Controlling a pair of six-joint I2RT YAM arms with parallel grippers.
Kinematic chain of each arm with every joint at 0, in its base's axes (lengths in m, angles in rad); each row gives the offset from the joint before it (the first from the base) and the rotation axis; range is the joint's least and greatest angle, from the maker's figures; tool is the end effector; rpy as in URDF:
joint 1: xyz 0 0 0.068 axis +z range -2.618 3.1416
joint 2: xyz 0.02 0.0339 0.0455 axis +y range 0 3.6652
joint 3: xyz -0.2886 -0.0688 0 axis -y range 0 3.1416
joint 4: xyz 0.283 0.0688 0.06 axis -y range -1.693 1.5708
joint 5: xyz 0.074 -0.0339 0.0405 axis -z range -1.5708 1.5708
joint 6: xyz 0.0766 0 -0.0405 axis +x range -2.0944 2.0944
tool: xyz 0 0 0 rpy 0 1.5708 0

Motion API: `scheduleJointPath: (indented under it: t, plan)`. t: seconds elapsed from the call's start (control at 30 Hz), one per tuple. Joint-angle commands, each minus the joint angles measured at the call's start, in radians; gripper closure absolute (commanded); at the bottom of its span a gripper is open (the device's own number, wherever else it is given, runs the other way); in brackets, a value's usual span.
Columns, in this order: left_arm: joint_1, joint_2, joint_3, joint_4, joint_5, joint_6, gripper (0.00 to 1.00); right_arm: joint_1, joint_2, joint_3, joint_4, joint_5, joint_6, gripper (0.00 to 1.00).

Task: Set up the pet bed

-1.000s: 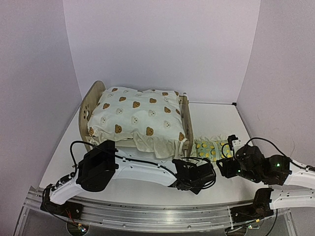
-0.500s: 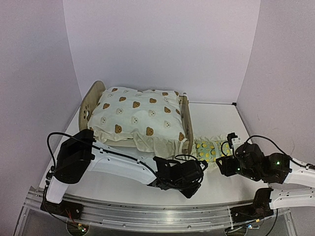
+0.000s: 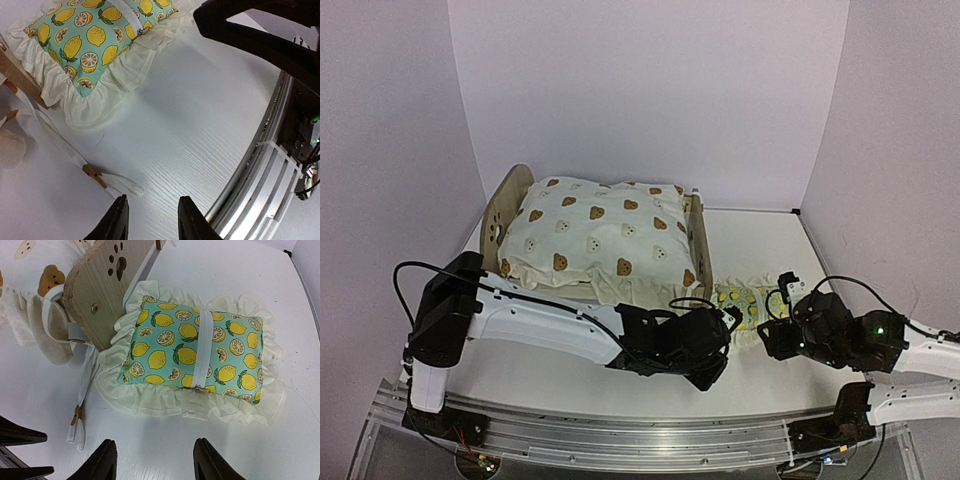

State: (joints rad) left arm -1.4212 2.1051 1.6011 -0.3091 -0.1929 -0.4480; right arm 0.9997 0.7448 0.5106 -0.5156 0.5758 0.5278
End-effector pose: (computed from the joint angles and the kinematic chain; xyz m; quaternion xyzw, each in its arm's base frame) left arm 0.0959 -0.5380 0.1694 0.4010 0.8341 -0.2430 0.2907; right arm 0.1422 0.1442 0.2076 -0.0954 0.8813 0.0766 0.4564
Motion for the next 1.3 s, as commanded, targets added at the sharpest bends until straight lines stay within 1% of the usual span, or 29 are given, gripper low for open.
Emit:
scheduleJointPath:
  t: [0.0,0.03,0.1,0.17,0.33,0.47,0.53,0.63,0.73,0.9,0.97,1.1,1.2,1.27]
  plan:
    - [0.005,0.109,0.153,-0.080,-0.085,-0.015,0.75,0.004,-0.020,0.013,0.026,0.010,0.000,0.47]
    - [0.005,0.109,0.155,-0.082,-0.103,-0.019,0.78,0.004,-0.031,0.008,0.026,0.011,-0.003,0.47]
    - [0.009,0.089,0.132,-0.073,-0.132,-0.036,0.78,0.004,-0.055,0.001,0.027,0.013,-0.008,0.47]
    - [0.018,0.073,0.113,-0.075,-0.139,-0.055,0.73,0.005,-0.068,-0.002,0.026,0.013,-0.011,0.46]
    - [0.020,0.050,0.085,-0.135,-0.139,-0.078,0.66,0.005,-0.038,-0.006,0.028,-0.011,-0.003,0.46]
    - [0.019,0.011,0.001,-0.126,-0.102,-0.081,0.52,0.004,0.025,0.002,0.038,-0.049,0.011,0.46]
    - [0.020,0.004,-0.039,-0.106,-0.074,-0.081,0.49,0.004,0.056,0.003,0.058,-0.082,0.015,0.46]
    - [0.019,-0.002,-0.084,-0.073,-0.048,-0.094,0.49,0.004,0.122,0.009,0.088,-0.130,0.030,0.46]
    - [0.019,-0.005,-0.115,-0.050,-0.066,-0.098,0.52,0.004,0.184,0.014,0.109,-0.165,0.043,0.46]
    - [0.023,-0.017,-0.143,0.012,-0.048,-0.095,0.53,0.004,0.226,0.013,0.139,-0.188,0.058,0.46]
    - [0.023,-0.020,-0.140,0.017,-0.039,-0.098,0.50,0.004,0.230,0.012,0.142,-0.184,0.059,0.46]
    - [0.023,-0.014,-0.141,0.029,-0.024,-0.100,0.39,0.004,0.224,0.004,0.143,-0.165,0.058,0.46]
    - [0.023,0.012,-0.123,0.041,-0.022,-0.098,0.38,0.005,0.219,0.000,0.143,-0.153,0.053,0.46]
    - [0.023,0.031,-0.107,0.036,-0.037,-0.099,0.40,0.005,0.215,-0.004,0.143,-0.150,0.051,0.46]
